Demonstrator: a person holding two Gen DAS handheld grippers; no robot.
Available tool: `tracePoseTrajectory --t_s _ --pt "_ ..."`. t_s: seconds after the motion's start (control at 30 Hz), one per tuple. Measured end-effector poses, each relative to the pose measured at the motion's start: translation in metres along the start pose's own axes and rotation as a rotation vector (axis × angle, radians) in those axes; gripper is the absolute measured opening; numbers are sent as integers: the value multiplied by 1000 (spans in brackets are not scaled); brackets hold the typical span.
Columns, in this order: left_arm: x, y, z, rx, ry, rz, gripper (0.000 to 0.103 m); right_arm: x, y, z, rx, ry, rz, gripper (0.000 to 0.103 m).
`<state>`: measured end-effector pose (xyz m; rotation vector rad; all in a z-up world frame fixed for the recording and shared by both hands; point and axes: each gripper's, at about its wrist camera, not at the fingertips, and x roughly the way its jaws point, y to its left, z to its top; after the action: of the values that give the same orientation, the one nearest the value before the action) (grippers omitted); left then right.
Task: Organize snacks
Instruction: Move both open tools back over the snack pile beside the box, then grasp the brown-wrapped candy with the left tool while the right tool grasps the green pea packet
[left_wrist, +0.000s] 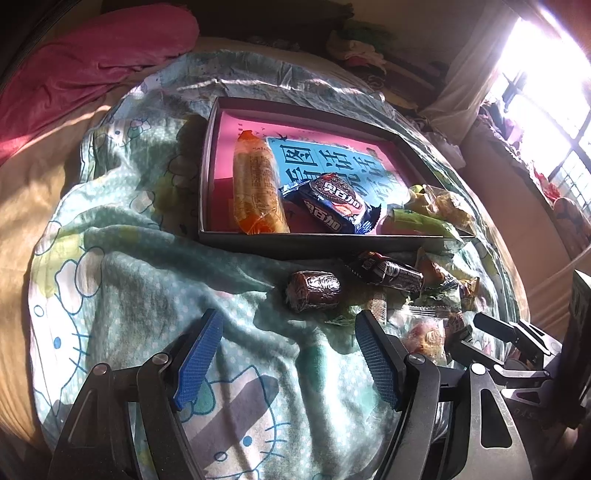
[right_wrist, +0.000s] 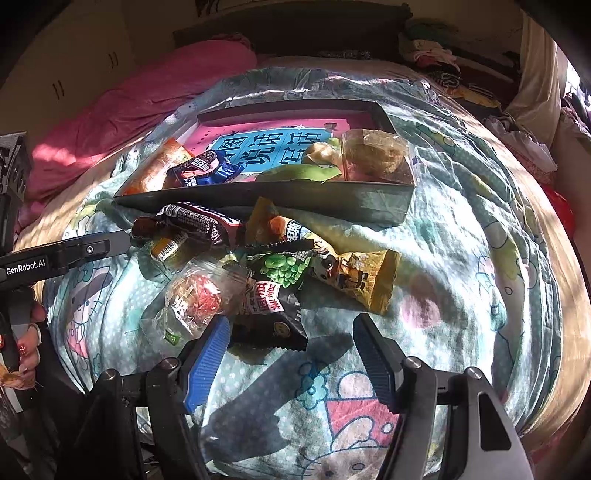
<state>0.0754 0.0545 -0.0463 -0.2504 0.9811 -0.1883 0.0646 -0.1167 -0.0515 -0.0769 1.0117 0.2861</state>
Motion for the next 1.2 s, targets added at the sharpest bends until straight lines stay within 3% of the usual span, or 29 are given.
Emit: tracePoseTrajectory --t_s 0.6,0.9,1.2 --pt "7 2 4 6 -2 -4 76 13 10 0 -55 -1 0 69" --pt "10 1 6 10 -2 -7 76 17 6 2 -51 -13 2 63" --pt "14 2 8 7 -4 -18 76 25 15 5 -88 -16 13 49"
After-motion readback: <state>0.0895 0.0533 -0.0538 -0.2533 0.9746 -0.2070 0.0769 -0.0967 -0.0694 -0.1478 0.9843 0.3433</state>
